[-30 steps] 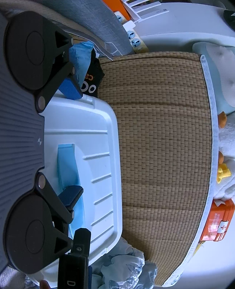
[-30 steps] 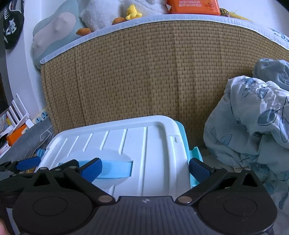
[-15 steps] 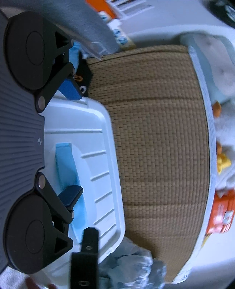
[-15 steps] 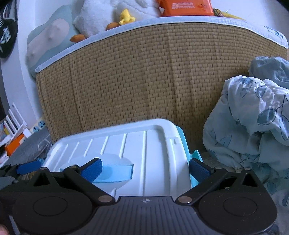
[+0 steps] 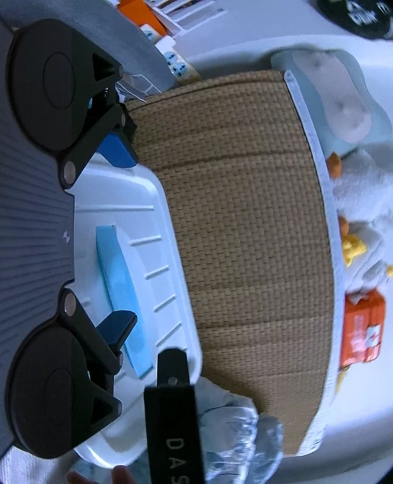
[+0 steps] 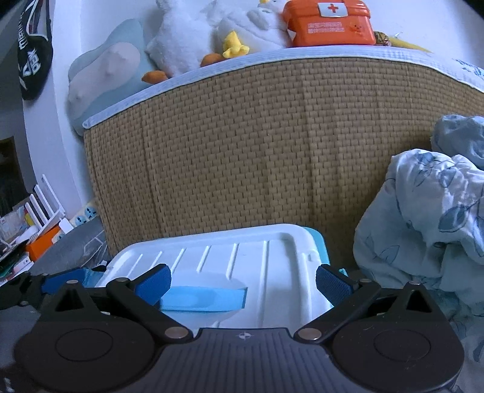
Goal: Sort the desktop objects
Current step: 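Lower the white lid onto the bin rim with both tools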
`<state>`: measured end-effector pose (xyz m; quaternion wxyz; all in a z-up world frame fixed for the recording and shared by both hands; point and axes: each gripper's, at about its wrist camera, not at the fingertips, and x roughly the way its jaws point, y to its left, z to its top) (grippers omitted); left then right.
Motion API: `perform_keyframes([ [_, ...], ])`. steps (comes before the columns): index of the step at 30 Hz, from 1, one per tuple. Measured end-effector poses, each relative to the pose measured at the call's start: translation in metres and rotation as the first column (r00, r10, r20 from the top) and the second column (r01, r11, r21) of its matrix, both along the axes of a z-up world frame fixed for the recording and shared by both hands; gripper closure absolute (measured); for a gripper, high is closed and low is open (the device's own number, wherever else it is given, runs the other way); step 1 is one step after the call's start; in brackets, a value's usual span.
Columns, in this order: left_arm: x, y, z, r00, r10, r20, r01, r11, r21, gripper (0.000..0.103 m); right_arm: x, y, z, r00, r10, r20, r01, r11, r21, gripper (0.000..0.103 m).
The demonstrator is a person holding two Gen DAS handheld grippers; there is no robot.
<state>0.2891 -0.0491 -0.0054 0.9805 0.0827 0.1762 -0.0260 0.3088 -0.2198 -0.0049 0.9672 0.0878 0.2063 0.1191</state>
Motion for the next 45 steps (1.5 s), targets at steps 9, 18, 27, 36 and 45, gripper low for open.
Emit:
perform_keyframes([
  [9, -0.039, 0.037, -0.003, 1.0, -0.011, -0.018, 0.006, 0.969, -0.246, 0.0, -0.043, -0.015, 0.007, 0.998, -0.068, 0.0, 0.068, 0.997, 0.042, 0.0],
  [18, -0.07, 0.032, -0.016, 0.999, -0.054, 0.002, 0.054, 0.986, -0.159, 0.0, -0.065, -0.012, -0.001, 0.998, -0.061, 0.004, 0.061, 0.997, 0.037, 0.0],
  [27, -0.093, 0.026, -0.028, 0.997, -0.031, 0.072, 0.038, 0.994, -0.107, 0.0, -0.083, 0.01, -0.014, 0.996, 0.055, 0.075, -0.049, 0.996, -0.074, 0.0],
  [36, -0.085, 0.024, -0.033, 0.997, -0.071, -0.032, 0.067, 0.99, -0.126, 0.0, -0.085, 0.01, -0.032, 0.998, 0.021, 0.062, -0.016, 0.997, -0.081, 0.0],
  [45, -0.078, 0.024, -0.039, 0.988, -0.131, -0.083, 0.117, 0.98, -0.158, 0.0, -0.077, 0.016, -0.037, 0.999, 0.05, -0.008, -0.051, 0.993, -0.108, 0.0],
])
